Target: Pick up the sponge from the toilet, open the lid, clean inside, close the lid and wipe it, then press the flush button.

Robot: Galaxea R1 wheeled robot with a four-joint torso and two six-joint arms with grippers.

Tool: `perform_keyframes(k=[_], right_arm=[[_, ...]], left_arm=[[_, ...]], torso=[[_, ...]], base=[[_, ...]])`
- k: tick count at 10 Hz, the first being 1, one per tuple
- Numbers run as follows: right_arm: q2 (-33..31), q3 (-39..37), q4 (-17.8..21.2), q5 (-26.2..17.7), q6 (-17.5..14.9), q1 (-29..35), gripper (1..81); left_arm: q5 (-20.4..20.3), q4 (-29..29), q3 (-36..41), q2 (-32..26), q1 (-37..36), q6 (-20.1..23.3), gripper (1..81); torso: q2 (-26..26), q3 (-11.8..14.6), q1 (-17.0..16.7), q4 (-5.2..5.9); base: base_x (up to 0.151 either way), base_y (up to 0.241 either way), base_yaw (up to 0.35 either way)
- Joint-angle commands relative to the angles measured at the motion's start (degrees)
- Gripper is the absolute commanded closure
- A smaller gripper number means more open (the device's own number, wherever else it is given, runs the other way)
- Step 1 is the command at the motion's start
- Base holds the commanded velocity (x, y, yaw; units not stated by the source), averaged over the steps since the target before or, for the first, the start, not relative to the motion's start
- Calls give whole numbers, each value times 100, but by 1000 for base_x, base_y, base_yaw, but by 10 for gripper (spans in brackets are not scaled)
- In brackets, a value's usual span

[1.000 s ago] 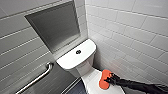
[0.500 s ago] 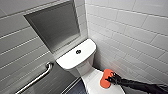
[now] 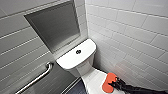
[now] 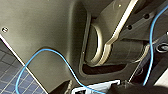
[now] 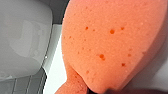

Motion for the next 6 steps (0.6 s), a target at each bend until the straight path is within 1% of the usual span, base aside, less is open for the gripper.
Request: perform_keyframes(k=[1, 2, 3, 4, 6], right_arm=[[-1101, 1243, 196, -62, 28, 291, 811], [-1494, 1724, 213, 201, 28, 142, 811], [-1741, 1979, 249, 385, 28, -69, 811], [-1892, 2139, 275, 562, 28, -298, 811], [-1998, 2254, 301, 984, 28, -816, 811]], left_arm=[[445, 45, 30, -50, 120, 90, 10], [454, 45, 30, -23, 120, 90, 10], [454, 45, 30, -6, 120, 107, 10], [454, 45, 30, -6, 128, 134, 10], [524, 45, 30, -23, 120, 152, 10]], torso=[[0, 0, 0, 0], [0, -2, 0, 0], [0, -2, 0, 0], [0, -2, 0, 0], [0, -2, 0, 0]], base=[[0, 0, 0], [0, 0, 0], [0, 0, 0], [0, 0, 0], [0, 0, 0]])
